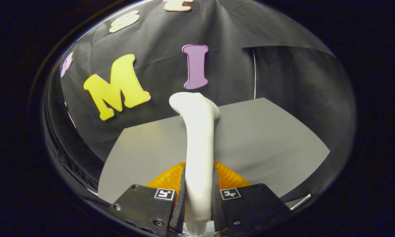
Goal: Iron the clothes twice with a garment steamer, once on the left side and once on the right side.
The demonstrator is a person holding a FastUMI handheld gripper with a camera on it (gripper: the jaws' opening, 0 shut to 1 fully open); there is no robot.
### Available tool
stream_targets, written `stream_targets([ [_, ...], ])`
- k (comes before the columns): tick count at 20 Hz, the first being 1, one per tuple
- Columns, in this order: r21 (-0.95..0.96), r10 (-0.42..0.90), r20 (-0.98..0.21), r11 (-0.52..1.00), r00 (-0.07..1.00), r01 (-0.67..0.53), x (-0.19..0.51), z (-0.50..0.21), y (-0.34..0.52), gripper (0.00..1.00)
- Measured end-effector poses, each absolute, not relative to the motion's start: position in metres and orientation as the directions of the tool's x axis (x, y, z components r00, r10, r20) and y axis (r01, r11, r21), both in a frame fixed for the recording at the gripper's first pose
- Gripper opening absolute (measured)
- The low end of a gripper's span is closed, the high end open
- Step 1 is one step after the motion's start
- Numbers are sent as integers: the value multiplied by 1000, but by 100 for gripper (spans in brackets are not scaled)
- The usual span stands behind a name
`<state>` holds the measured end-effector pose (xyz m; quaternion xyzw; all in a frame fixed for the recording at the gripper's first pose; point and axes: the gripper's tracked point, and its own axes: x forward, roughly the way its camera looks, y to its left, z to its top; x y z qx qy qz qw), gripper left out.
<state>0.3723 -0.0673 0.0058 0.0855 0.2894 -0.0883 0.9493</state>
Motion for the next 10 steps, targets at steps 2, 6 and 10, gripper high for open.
stream_targets([
  [2,140,-97,-519,970,849,197,365,20,-61,37],
  [6,163,-60,-404,977,913,136,339,57,-37,37],
  [10,182,-57,-326,976,944,122,294,75,-11,37],
])
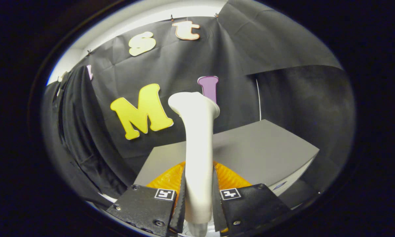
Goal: Iron the clothes twice with a garment steamer, once on the left side and once on the right side.
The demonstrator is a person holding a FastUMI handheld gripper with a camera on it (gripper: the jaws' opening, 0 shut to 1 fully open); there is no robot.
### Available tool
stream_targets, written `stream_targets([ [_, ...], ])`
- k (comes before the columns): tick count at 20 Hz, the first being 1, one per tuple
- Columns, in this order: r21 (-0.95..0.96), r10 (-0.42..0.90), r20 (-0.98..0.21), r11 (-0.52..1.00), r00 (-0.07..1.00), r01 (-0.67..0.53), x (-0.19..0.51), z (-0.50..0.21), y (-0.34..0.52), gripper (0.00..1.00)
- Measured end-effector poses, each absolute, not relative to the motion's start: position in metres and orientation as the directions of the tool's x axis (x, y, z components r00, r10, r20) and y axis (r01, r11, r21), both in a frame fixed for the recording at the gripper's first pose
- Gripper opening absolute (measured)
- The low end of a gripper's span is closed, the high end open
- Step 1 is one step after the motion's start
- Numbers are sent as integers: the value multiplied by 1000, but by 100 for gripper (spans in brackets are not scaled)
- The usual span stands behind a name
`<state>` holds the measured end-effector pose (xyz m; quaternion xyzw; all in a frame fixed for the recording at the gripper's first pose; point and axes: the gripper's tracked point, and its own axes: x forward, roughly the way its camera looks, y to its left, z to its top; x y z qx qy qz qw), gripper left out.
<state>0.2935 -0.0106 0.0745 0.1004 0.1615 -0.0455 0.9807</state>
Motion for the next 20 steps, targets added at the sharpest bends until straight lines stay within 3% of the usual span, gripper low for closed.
stream_targets([
  [12,177,-77,-236,977,969,121,185,60,99,37],
  [20,148,-61,-148,985,987,83,131,93,191,37],
])
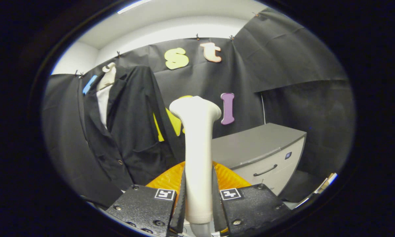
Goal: Iron the clothes twice with a garment steamer, once on the left side and once on the right side.
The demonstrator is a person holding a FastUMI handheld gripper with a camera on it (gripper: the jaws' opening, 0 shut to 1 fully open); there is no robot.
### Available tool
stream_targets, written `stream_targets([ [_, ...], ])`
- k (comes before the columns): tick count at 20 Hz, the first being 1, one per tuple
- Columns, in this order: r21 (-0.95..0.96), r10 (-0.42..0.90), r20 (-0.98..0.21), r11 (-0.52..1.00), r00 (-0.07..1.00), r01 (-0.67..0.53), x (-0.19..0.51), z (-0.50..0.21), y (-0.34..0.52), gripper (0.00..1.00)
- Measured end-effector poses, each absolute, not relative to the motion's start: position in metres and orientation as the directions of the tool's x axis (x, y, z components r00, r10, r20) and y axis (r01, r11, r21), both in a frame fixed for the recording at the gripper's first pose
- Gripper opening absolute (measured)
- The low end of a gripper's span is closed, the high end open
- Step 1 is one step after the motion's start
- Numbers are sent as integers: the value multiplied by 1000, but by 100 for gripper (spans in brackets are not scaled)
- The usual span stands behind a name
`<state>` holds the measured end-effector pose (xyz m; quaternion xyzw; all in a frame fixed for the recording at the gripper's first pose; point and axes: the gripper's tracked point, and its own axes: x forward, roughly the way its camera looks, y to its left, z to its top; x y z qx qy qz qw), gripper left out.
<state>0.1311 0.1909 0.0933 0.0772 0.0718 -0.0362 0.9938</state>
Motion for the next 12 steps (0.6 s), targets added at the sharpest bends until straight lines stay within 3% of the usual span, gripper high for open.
stream_targets([
  [12,102,-11,8,995,1000,10,133,141,286,37],
])
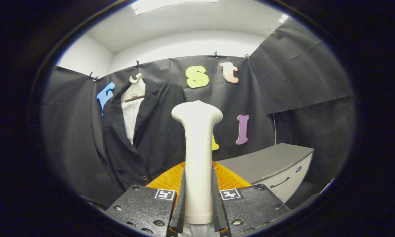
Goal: Iron the clothes twice with a garment steamer, once on the left side and once on the right side.
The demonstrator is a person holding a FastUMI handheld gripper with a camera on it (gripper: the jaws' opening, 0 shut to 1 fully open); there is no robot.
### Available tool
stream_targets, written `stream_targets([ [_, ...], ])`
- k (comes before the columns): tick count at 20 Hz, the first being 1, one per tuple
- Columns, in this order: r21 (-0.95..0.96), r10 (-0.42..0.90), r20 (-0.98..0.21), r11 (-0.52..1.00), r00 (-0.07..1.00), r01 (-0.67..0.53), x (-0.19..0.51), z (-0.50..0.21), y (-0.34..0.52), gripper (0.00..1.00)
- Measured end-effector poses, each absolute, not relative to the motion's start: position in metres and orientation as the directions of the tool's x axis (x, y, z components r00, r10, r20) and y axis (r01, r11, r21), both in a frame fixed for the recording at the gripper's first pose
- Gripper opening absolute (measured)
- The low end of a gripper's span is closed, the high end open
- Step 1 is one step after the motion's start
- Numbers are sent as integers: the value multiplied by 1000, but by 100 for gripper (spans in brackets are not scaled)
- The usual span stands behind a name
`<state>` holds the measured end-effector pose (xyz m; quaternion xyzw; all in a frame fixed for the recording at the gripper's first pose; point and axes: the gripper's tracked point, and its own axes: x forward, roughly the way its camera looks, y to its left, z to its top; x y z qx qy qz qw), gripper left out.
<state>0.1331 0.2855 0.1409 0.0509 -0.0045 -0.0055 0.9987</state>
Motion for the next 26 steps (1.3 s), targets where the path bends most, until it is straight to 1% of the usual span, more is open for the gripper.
stream_targets([
  [9,75,76,101,994,992,-84,188,185,339,37],
  [15,41,92,241,994,966,-105,222,239,367,37],
  [16,13,97,254,995,962,-104,230,243,373,37],
  [17,-30,104,216,995,971,-100,241,234,378,37],
  [20,1,73,119,997,990,-74,259,204,377,37],
  [22,22,52,93,998,994,-55,259,189,370,37],
  [26,6,87,65,996,994,-87,256,165,364,37],
])
